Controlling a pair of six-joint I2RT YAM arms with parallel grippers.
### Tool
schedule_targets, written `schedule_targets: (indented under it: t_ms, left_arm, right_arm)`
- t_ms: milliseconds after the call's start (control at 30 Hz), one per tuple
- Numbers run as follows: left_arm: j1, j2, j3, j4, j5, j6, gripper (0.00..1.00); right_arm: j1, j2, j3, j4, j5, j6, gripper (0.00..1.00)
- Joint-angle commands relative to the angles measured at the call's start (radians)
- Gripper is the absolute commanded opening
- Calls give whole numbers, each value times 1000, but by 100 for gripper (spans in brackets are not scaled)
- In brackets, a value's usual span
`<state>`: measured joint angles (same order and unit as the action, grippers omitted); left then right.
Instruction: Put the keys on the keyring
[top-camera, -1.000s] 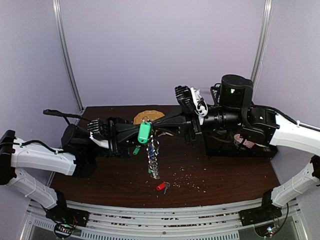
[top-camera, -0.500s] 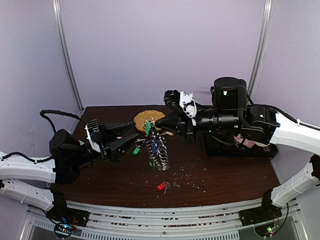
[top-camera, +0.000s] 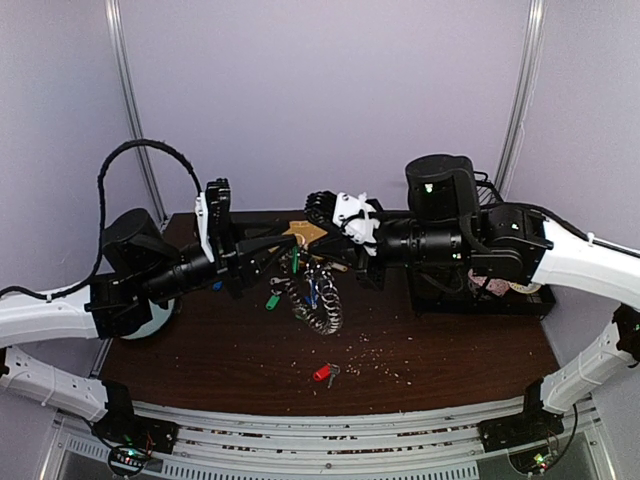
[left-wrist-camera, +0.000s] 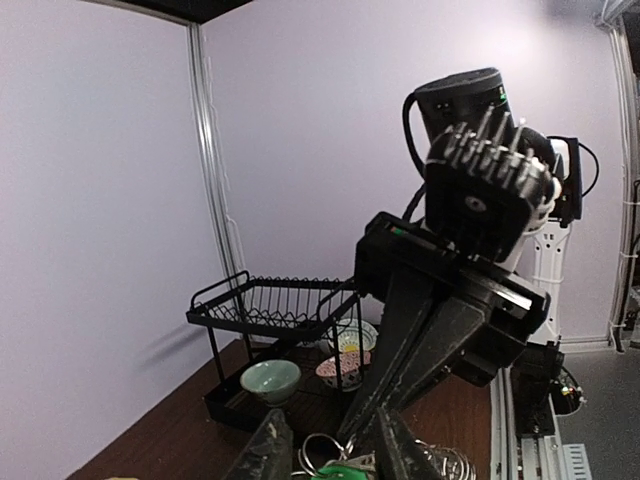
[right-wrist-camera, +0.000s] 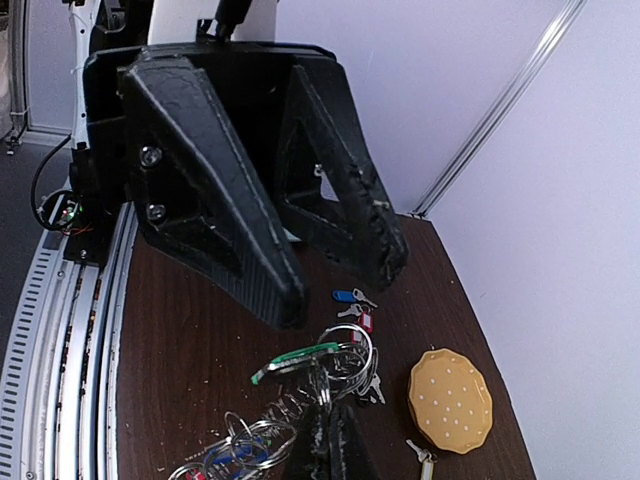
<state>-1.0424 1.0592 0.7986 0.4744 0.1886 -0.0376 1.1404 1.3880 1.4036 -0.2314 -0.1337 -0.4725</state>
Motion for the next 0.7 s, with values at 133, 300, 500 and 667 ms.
schedule_targets:
  t_ms: [133,300,500,667]
  left_arm:
    - [-5,13,73,-206,-13,-71,42]
    - [-116,-45,-46,-105,-233,112,58]
    - [-156,-3,-39,-37,-451,198,51]
    - [-156,-19,-50,-28,-512,199,43]
  right_arm:
    - [11,6,67,31,66,0,0]
    - [11,42,111,33,103,93,0]
    - [12,44,106,55,89,145,0]
    - [12,39,101,58,81,141,0]
